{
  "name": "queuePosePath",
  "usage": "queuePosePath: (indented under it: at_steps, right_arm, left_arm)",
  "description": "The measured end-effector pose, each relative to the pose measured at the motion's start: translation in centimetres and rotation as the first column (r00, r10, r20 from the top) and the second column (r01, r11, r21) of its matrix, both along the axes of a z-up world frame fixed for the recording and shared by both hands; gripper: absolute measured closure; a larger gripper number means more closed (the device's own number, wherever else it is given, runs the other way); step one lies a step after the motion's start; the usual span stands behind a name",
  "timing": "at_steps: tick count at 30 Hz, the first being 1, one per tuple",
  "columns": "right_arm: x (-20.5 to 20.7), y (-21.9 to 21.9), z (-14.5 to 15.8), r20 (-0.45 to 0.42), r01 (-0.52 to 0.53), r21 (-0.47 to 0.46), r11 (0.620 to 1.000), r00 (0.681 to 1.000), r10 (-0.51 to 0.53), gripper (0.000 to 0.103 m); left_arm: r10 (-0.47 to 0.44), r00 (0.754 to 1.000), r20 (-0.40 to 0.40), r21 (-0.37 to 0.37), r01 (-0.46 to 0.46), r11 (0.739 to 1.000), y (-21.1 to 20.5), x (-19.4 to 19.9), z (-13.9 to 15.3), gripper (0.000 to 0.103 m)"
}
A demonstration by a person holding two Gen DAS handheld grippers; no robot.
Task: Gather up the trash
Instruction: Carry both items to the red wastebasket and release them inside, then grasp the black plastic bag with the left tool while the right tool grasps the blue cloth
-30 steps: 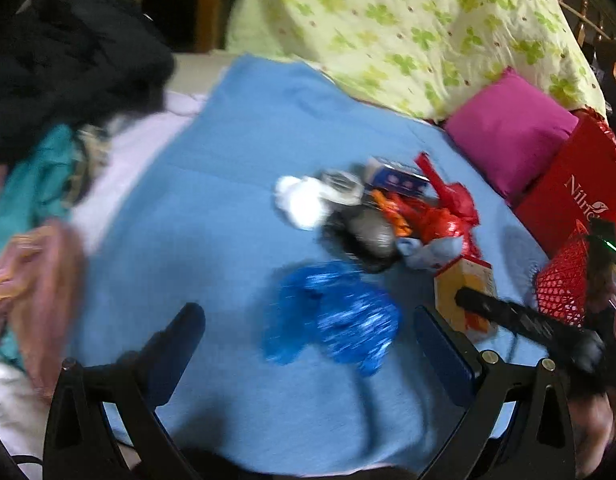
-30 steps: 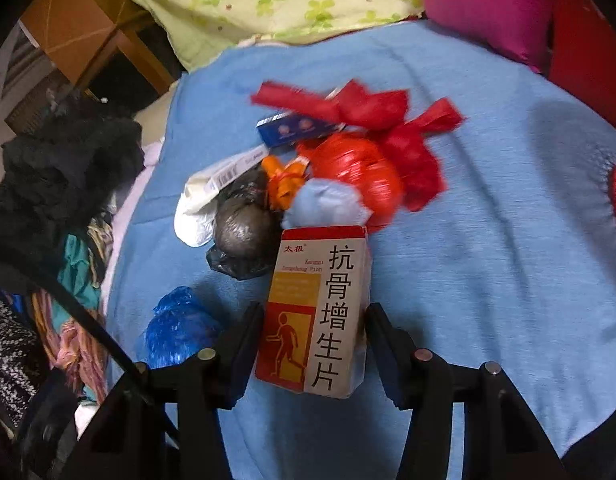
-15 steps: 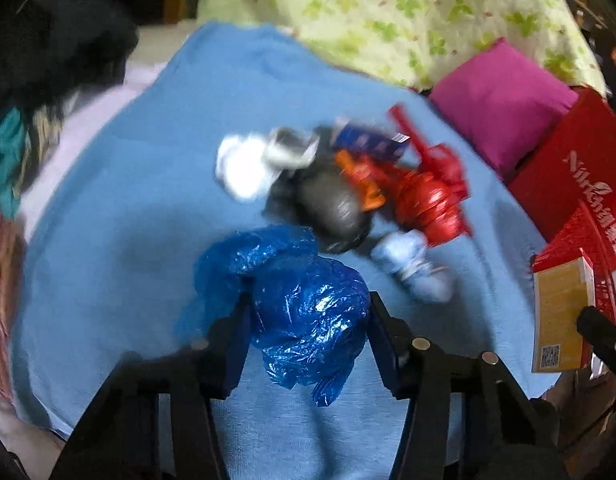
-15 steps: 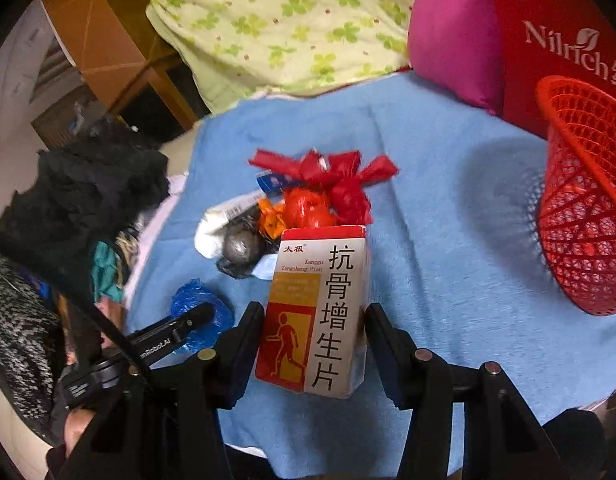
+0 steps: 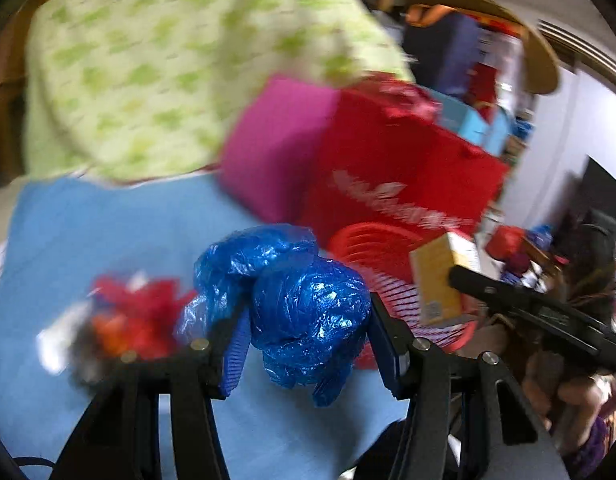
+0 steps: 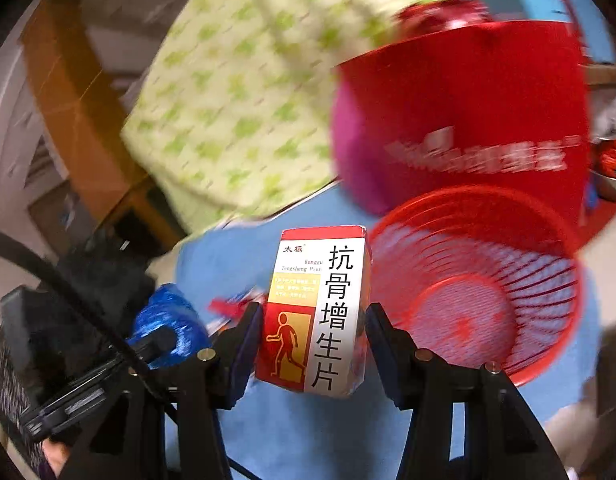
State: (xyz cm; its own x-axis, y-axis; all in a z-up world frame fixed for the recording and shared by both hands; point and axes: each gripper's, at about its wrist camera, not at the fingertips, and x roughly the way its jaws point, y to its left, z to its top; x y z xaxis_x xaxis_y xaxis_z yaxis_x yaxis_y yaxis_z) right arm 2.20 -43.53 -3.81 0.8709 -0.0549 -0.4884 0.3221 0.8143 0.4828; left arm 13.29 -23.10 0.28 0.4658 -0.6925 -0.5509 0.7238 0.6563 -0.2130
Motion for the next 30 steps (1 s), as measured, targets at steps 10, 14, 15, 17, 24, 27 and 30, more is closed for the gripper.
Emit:
queuePosePath:
  at_steps: [10,14,15,17,24,27,30]
  right_arm:
    - [-1.5,-9.7,-2.1,-0.012,0.133,0.147,0.98,0.991,-0.133,0.045]
    - [-1.0,-11.1,-4.1,-0.029,0.15,0.195,0.969,0.989,-0.147,0.044]
    - [-1.1,-11.4,-4.6,-0.031,0.154,0.207,0.966,0.988,-0.151,0.043]
    - [-1.3,-11.5,-5.0,-0.023,0.157,0.213,0.964,0.987,-0.156,0.043]
    - [-2.6,-7.6,-2.0,0.08,0.078,0.067,0.995,0.993,-0.084,0.043]
    - [-2.7,-4.2,0.1,0.144,-0.01,-0.015,1.0,0.989,0.012,0.043]
    - [-2.2,-0.3,1.3,0.169,-0.109,-0.075,0.991,0.978,0.12,0.043]
  left_arm:
    - [-0.172,0.985,0.014,0.014,0.172,0.985,-12.8,-0.1,-1.5,0.038]
    - [-0.163,0.986,-0.017,0.025,0.164,0.986,-14.1,0.6,-2.7,0.028]
    - [-0.166,0.986,-0.018,0.02,0.166,0.986,-13.8,0.5,-2.9,0.028]
    - [-0.168,0.986,-0.006,0.018,0.168,0.986,-13.1,0.3,-2.9,0.027]
    - [-0.073,0.994,0.078,0.034,0.07,0.997,-5.6,-0.1,-3.4,0.026]
    - [0.039,0.995,0.091,0.036,-0.043,0.998,0.5,0.7,-4.9,0.026]
    - [0.176,0.982,0.071,0.047,-0.179,0.983,6.9,1.8,-6.9,0.025]
